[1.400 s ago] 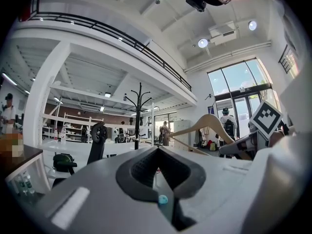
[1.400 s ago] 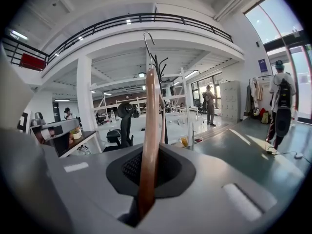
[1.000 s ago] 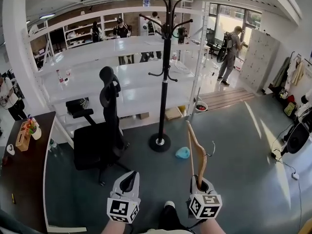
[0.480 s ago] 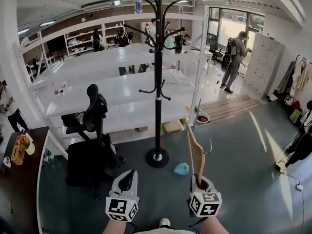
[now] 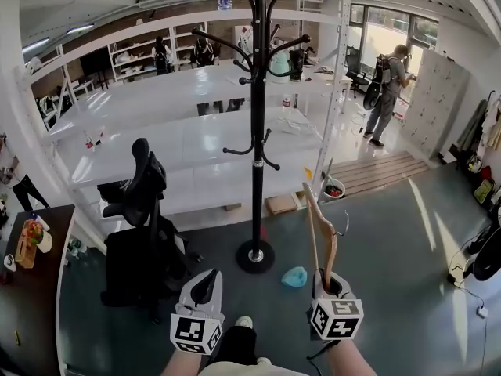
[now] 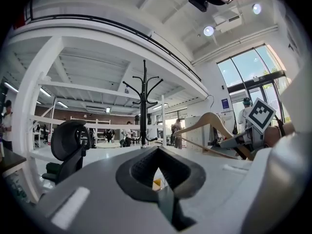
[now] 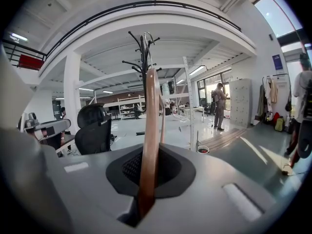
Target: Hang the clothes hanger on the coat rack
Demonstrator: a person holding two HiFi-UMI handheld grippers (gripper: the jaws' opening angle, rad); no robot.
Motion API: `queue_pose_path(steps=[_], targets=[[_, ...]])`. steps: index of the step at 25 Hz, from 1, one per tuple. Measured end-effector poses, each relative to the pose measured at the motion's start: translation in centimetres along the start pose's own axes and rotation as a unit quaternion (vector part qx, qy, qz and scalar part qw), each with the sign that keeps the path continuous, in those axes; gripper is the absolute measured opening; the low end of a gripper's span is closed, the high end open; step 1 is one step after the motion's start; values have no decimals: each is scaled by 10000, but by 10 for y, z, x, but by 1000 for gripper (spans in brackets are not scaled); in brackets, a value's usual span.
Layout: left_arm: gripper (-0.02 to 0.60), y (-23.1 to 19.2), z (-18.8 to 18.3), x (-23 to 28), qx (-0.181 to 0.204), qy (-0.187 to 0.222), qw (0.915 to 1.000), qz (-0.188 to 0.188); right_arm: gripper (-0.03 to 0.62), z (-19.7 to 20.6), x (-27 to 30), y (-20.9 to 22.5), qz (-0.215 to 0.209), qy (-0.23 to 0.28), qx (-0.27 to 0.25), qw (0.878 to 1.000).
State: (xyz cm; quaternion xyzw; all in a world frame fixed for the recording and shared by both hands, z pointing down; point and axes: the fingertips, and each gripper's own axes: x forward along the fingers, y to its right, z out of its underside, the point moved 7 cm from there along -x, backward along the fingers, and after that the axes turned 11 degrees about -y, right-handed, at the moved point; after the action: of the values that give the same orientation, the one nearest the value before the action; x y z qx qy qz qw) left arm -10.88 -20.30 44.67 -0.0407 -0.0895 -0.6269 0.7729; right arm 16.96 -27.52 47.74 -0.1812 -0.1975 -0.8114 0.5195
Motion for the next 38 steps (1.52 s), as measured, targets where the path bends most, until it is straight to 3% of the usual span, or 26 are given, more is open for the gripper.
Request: queue_pose_path(steps=[17, 23, 30, 38], targets=[[2, -109, -33, 180, 74, 255, 9992, 310, 28, -138, 170, 18, 249, 226, -31, 9994], [2, -137, -43, 219, 145, 299, 9984, 460, 28, -212, 213, 20, -109, 421, 224, 9988], [2, -155, -43, 251, 237, 238, 9973, 651, 28, -296, 247, 31, 267, 625, -259, 9974], [2, -167, -33, 270, 170, 77, 9972, 727, 28, -341, 296, 19, 116, 274, -561, 9980]])
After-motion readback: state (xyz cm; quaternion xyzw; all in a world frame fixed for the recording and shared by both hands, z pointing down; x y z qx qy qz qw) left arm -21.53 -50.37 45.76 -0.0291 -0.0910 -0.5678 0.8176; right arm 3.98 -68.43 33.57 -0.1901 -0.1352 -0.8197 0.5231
